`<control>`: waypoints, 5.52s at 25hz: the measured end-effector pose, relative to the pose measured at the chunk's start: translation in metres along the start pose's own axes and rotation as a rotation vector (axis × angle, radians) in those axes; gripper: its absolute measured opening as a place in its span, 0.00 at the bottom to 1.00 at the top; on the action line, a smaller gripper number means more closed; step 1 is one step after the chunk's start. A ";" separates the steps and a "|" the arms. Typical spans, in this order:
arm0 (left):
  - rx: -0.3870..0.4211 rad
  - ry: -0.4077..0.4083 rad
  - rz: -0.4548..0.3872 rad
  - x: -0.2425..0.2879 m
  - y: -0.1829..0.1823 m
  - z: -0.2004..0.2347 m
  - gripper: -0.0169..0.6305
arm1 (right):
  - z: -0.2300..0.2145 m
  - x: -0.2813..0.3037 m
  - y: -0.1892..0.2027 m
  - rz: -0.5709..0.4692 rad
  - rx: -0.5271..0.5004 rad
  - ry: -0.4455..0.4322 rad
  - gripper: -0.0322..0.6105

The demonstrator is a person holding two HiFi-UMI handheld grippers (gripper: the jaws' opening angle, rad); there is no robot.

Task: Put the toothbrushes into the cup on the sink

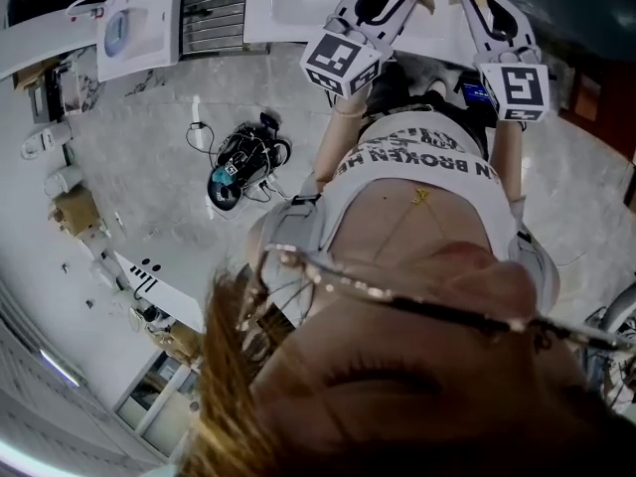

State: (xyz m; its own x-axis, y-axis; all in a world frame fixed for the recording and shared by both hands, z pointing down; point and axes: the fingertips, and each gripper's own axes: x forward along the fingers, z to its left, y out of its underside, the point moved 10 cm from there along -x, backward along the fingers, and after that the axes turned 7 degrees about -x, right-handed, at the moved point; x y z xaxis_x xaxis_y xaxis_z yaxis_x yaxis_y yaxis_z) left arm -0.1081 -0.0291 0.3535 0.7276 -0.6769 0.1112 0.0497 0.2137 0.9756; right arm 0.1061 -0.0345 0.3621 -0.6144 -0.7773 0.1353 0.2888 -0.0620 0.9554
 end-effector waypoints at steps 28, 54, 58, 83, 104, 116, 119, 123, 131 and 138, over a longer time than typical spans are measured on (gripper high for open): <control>-0.012 0.299 0.027 0.046 -0.034 0.174 0.12 | 0.005 0.133 -0.021 0.157 0.058 0.297 0.17; -0.037 0.195 0.053 0.114 -0.034 0.152 0.12 | -0.099 0.139 0.018 0.123 0.062 0.224 0.17; -0.043 0.184 0.063 0.116 -0.031 0.154 0.12 | -0.113 0.135 0.029 0.147 0.067 0.257 0.17; -0.080 0.109 0.102 0.121 -0.008 0.157 0.12 | -0.138 0.150 0.150 0.319 0.244 0.310 0.20; -0.048 0.185 0.090 0.158 -0.013 0.151 0.12 | -0.132 0.091 0.112 0.258 0.281 0.404 0.31; -0.004 0.280 0.076 0.215 -0.018 0.135 0.12 | -0.136 0.057 0.110 0.249 0.296 0.469 0.31; 0.020 0.277 0.088 0.234 -0.007 0.137 0.12 | -0.138 0.054 0.114 0.264 0.301 0.477 0.31; 0.030 0.287 0.128 0.255 0.013 0.140 0.12 | -0.140 0.049 0.120 0.283 0.314 0.494 0.31; 0.059 0.283 0.204 0.289 0.062 0.150 0.12 | -0.140 0.049 0.129 0.289 0.346 0.501 0.31; 0.012 0.246 0.220 0.303 0.090 0.153 0.12 | -0.146 0.045 0.130 0.284 0.347 0.493 0.31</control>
State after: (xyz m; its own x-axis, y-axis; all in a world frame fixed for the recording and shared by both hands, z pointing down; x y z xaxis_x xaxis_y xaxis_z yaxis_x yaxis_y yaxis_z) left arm 0.0122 -0.3226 0.5034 0.8635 -0.4248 0.2717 -0.1339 0.3263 0.9357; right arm 0.2229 -0.1690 0.4544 -0.1174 -0.9341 0.3371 0.0865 0.3286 0.9405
